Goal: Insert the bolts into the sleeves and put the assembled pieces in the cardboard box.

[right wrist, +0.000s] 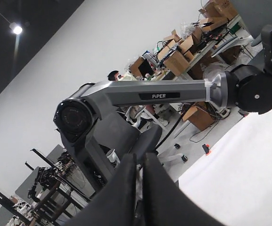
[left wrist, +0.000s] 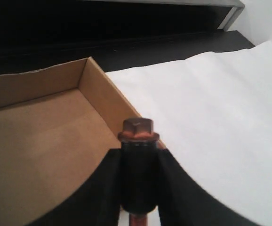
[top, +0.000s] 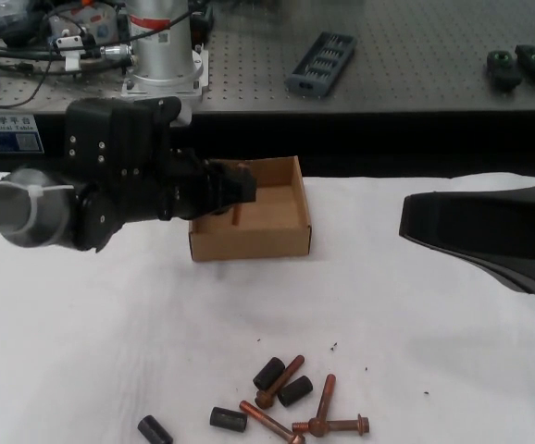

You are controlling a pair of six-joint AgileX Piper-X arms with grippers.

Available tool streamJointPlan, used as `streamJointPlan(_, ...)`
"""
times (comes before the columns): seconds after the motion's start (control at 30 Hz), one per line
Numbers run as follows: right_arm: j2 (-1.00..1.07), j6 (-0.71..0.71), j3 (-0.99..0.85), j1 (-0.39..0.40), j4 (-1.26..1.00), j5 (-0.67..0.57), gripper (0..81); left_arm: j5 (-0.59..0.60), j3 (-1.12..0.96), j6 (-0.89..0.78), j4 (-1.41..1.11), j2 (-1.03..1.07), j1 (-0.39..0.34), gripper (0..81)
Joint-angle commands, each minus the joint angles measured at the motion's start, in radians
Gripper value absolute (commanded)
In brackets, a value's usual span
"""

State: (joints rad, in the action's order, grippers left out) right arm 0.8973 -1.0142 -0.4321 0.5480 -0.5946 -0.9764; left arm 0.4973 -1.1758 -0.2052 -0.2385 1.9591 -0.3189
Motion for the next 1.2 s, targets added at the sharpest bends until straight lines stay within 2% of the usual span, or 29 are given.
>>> streamJointPlan(0.0, -0.008, 0.002, -0.005, -0.005, 0.007, 0.002, 5.3, 0.005, -0.053, 0.059, 0.025, 0.011, 0.012, 0.6)
streamJointPlan(0.23, -0.008, -0.003, -0.005, -0.005, 0.007, 0.002, 5.3, -0.022, -0.156, 0.136, 0.132, 0.063, 0.043, 0.6)
streamJointPlan(0.53, -0.008, -0.003, -0.005, -0.005, 0.014, 0.025, 5.3, -0.045, -0.202, 0.229, 0.248, 0.089, 0.044, 1.3)
streamJointPlan(0.67, -0.008, -0.003, -0.005, -0.005, 0.014, 0.025, 5.3, -0.069, -0.208, 0.246, 0.286, 0.089, 0.044, 10.7)
streamJointPlan(0.87, -0.008, -0.003, -0.005, -0.005, 0.014, 0.025, 5.3, -0.042, -0.208, 0.241, 0.295, 0.089, 0.044, 34.2)
streamJointPlan(1.17, -0.008, -0.003, -0.005, -0.005, 0.014, 0.025, 5.3, -0.035, -0.208, 0.194, 0.281, 0.08, 0.044, 34.5)
